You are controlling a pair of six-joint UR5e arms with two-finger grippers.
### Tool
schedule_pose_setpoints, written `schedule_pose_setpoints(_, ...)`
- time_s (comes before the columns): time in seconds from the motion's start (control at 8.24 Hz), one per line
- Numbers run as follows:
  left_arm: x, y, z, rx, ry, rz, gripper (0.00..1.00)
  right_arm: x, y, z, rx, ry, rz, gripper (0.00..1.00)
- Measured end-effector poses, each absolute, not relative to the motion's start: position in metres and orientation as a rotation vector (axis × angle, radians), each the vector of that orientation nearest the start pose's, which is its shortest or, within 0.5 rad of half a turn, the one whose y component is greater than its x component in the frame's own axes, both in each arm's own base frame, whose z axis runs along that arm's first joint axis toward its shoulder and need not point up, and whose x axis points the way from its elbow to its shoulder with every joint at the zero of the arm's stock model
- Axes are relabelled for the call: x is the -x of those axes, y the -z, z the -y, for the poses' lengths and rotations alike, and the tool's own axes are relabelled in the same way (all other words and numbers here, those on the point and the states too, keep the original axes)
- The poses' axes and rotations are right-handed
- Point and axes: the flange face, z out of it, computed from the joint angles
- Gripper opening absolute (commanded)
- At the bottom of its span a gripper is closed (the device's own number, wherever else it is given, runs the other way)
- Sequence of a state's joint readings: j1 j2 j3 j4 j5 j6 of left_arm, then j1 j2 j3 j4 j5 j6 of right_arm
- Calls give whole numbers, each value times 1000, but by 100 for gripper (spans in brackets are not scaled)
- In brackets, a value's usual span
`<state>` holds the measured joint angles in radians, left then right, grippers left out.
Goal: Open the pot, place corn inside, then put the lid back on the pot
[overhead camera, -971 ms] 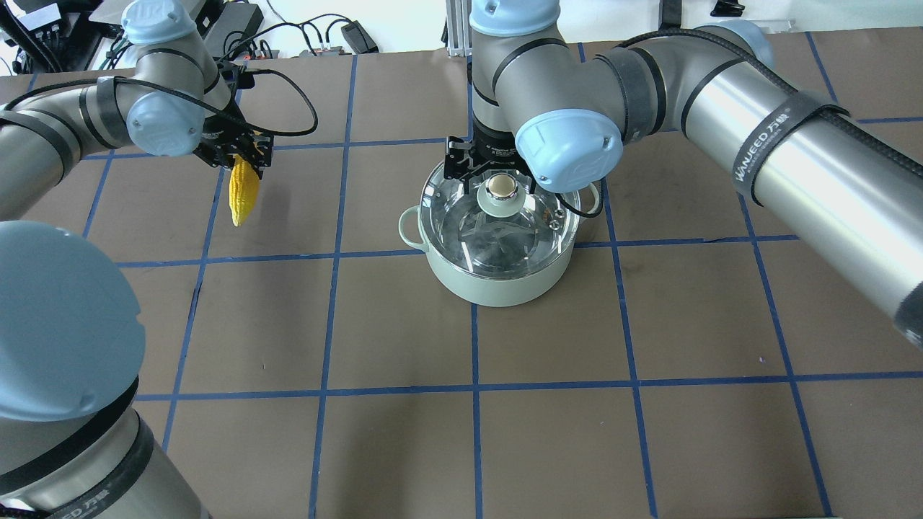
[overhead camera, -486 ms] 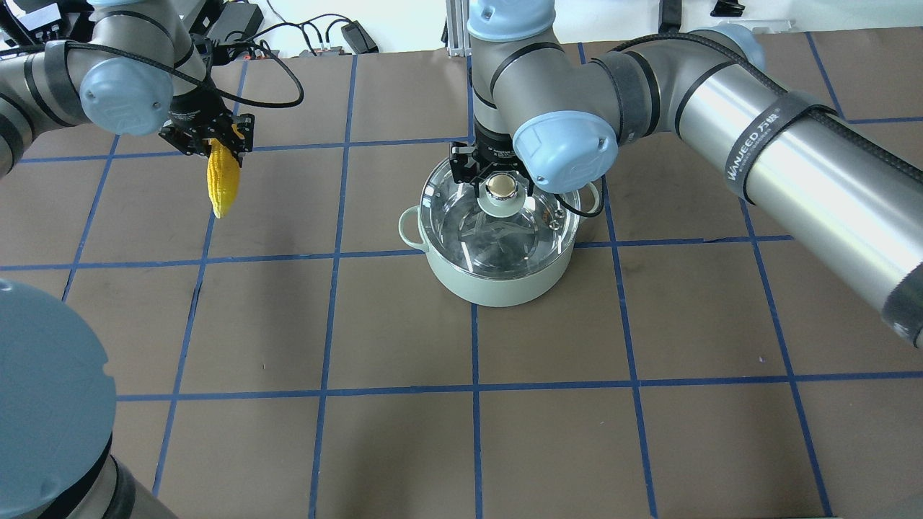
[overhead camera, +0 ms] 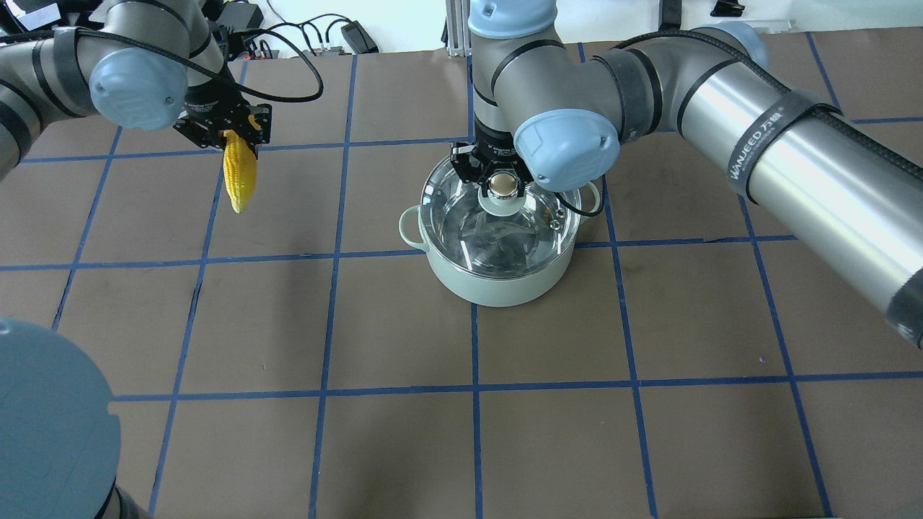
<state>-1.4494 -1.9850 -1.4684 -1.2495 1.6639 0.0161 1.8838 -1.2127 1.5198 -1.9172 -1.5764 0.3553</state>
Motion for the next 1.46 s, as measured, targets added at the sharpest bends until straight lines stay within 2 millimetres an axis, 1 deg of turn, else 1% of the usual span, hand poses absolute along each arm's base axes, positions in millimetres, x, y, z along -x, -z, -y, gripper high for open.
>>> schedule_pose_setpoints(0.12, 66, -337, 652, 172, 19, -3044, 0, -319, -351, 555, -67, 73, -3133, 29)
schedule_pose_setpoints(0.24, 87, -340, 649, 173, 31, -3047, 0, -317, -364, 554, -65, 105, -3128, 29)
schedule_pose_setpoints(0.36, 107, -342, 646, 165, 40, -3050, 0, -309, -385, 552, -69, 144, -3117, 30)
schedule_pose_setpoints(0.49, 124, -345, 642, 147, 50, -3054, 0, -293, -408, 549, -74, 177, -3110, 30)
schedule_pose_setpoints(0.61, 141, -348, 638, 122, 60, -3058, 0, -260, -431, 551, -66, 193, -3110, 30)
schedule_pose_setpoints(0.73, 158, -353, 632, 103, 73, -3062, 0, -216, -453, 552, -38, 186, -3118, 30)
schedule_pose_setpoints(0.85, 182, -358, 624, 106, 89, -3067, 0, -168, -472, 549, 9, 164, -3125, 30)
schedule_pose_setpoints(0.97, 214, -361, 613, 111, 101, -3077, 0, -128, -484, 545, 38, 137, -3129, 29)
schedule_pose_setpoints(1.09, 249, -361, 600, 110, 109, -3093, 0, -103, -488, 541, 56, 95, -3132, 26)
schedule_pose_setpoints(1.21, 280, -361, 587, 107, 115, -3105, 0, -91, -489, 538, 68, 59, -3134, 24)
schedule_pose_setpoints(1.34, 304, -361, 576, 87, 122, -3115, 0, -86, -488, 536, 76, 38, -3138, 22)
schedule_pose_setpoints(1.46, 326, -360, 567, 58, 131, -3134, 0, -84, -488, 536, 78, 29, -3142, 22)
